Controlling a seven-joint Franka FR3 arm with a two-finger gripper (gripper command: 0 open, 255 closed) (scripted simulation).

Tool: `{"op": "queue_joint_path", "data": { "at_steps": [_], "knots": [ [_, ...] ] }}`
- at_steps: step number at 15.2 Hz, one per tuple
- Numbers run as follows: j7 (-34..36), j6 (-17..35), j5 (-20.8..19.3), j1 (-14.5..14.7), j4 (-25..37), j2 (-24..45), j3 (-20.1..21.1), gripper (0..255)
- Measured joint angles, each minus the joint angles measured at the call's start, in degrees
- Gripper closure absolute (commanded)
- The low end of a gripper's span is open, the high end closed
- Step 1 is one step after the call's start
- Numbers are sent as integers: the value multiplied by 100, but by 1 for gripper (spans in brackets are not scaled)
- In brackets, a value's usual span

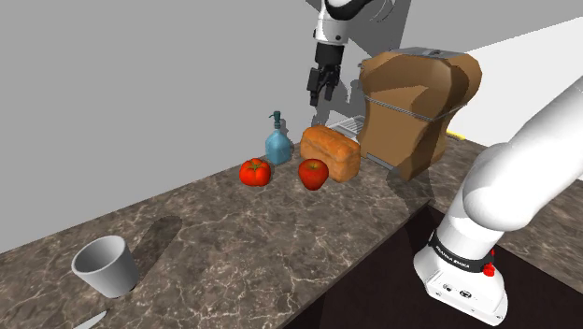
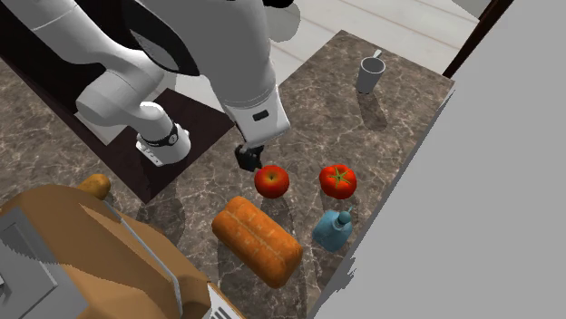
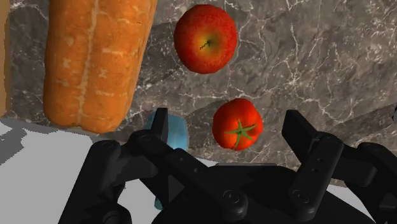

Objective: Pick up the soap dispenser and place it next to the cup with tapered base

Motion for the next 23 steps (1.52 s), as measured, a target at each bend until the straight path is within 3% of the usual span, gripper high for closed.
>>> {"op": "queue_joint_path", "data": {
  "at_steps": [9,17,23],
  "knots": [
    [-199,563,149,12,1427,1904,-56,0],
    [-340,614,296,-64,3272,3722,-59,0],
    [-364,886,328,-62,3361,4078,-42,0]
  ]
}}
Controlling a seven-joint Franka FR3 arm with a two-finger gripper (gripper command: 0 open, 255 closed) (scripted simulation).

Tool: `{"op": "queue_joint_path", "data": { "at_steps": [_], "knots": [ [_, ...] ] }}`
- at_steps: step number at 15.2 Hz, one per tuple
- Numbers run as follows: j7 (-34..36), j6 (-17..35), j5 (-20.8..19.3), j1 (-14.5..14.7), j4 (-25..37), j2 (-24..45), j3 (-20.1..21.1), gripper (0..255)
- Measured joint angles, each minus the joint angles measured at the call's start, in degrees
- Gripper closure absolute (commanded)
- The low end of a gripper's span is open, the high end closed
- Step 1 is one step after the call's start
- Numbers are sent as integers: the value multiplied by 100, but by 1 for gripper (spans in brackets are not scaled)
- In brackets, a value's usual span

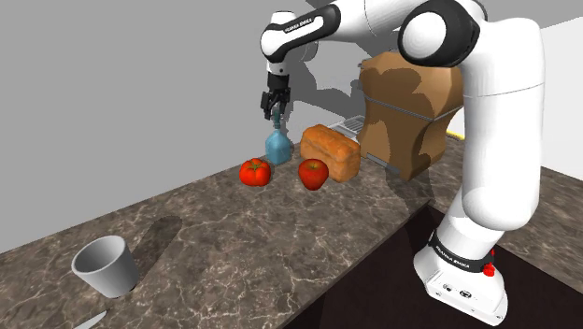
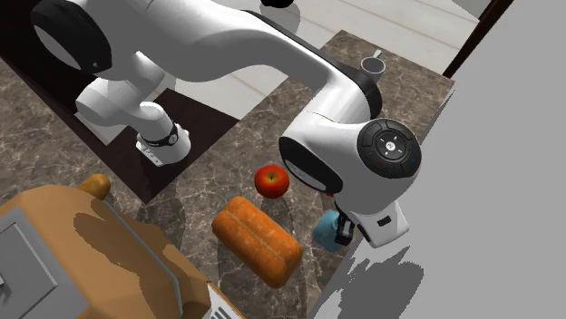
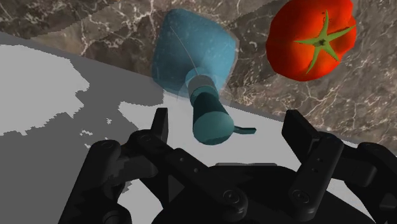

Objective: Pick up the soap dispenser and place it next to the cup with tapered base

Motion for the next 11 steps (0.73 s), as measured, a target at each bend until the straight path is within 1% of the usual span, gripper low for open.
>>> {"op": "queue_joint_path", "data": {
  "at_steps": [3,9,10,11],
  "knots": [
    [-15,137,11,2,-77,60,5,0],
    [-16,161,13,3,-84,74,7,0],
    [-16,161,13,3,-84,74,7,255],
    [-16,161,13,3,-84,74,7,255]
  ]
}}
